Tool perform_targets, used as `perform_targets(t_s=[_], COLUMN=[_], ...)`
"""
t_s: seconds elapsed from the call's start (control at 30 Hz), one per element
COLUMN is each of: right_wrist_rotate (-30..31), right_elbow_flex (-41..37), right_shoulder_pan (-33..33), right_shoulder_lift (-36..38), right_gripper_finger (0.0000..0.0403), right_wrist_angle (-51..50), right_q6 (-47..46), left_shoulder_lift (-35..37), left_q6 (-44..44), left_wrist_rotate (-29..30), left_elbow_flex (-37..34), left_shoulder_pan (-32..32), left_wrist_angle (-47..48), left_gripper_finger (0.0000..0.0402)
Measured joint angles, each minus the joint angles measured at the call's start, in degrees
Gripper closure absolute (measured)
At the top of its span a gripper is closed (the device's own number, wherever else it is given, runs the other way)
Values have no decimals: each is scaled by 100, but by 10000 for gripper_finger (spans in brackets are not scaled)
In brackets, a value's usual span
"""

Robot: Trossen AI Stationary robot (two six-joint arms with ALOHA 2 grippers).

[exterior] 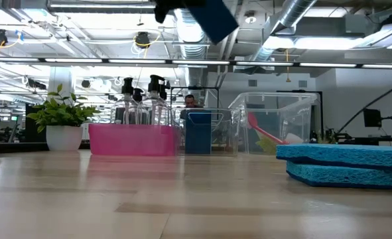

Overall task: Pick & Place Kitchen Sink Supplies
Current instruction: Put the blue sponge into the transparent bin

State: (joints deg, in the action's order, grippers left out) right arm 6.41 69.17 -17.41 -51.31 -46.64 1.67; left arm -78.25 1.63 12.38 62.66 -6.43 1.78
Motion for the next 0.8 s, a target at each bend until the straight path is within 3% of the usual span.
perform_targets(t_s=[0.23, 0.47, 0.63, 0.8], right_wrist_rotate=[643, 1428, 1465, 1465], right_elbow_flex=[-1163, -2194, -2623, -2792], right_shoulder_pan=[393, 970, 1338, 1629], right_shoulder_lift=[820, 1267, 1277, 1025], right_gripper_finger=[301, 301, 301, 301], right_wrist_angle=[846, 1905, 2274, 2514], right_q6=[-17, -403, -921, -1402], left_shoulder_lift=[2, -3, -211, -834], left_q6=[-315, -1031, -1792, -2459], left_wrist_rotate=[-979, -1563, -1865, -2277], left_elbow_flex=[473, 779, 1048, 1757], left_shoulder_pan=[1352, 2369, 2975, 3481], left_wrist_angle=[741, 1348, 1583, 2146], left_gripper_finger=[374, 375, 376, 378])
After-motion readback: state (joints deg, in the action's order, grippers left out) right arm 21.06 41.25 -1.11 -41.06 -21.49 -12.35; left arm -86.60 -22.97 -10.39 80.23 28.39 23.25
